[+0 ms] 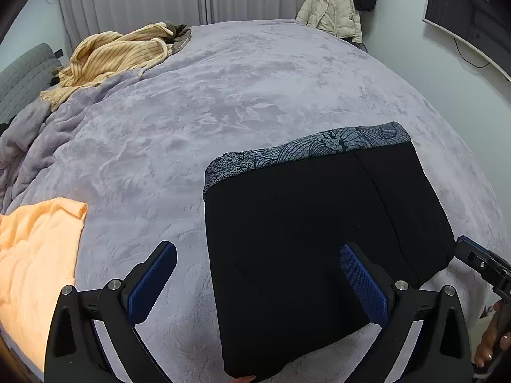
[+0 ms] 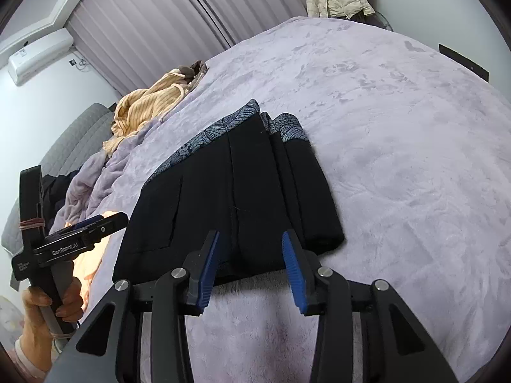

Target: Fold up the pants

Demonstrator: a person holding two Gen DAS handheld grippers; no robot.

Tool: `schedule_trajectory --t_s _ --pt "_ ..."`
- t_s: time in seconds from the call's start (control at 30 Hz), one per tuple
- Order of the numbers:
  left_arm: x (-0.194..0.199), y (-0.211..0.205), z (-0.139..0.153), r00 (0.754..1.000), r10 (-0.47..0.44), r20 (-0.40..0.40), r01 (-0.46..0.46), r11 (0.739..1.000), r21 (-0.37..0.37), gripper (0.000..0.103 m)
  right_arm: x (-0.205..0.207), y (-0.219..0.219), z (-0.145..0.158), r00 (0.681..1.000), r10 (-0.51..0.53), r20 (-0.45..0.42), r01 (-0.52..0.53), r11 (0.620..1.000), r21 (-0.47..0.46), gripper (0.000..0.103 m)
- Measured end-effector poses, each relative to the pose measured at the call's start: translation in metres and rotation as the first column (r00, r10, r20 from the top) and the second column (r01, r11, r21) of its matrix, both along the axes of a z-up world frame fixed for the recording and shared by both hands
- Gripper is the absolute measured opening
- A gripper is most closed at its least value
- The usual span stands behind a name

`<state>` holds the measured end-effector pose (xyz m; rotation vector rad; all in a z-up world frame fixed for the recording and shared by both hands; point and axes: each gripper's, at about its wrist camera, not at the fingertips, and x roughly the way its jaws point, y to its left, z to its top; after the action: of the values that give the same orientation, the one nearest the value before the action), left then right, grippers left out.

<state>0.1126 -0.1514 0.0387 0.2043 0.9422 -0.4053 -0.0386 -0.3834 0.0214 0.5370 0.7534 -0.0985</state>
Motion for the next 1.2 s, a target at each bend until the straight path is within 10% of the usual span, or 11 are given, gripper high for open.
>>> schedule_trajectory --t_s 0.27,0.87,1.2 --pt "-0.015 -0.008 -0.004 1.000 -0.020 -0.013 0.020 1.000 0.011 0.103 -0.019 0.003 0.004 0.999 0.011 0.033 -0.012 1.000 0.025 0.081" --pt "-0.024 0.019 -0.027 0.996 -0.002 -0.093 -0.004 0.998 -0.056 0.103 -0.039 -0.013 -0.021 1.000 -0.011 -0.024 0.012 0.999 0.051 0.081" --pt "-0.035 0.030 -0.045 0.995 0.045 -0.093 -0.052 0.995 -0.082 0.103 -0.045 -0.013 -0.024 0.985 -0.002 0.174 -0.033 0.980 0.194 0.094"
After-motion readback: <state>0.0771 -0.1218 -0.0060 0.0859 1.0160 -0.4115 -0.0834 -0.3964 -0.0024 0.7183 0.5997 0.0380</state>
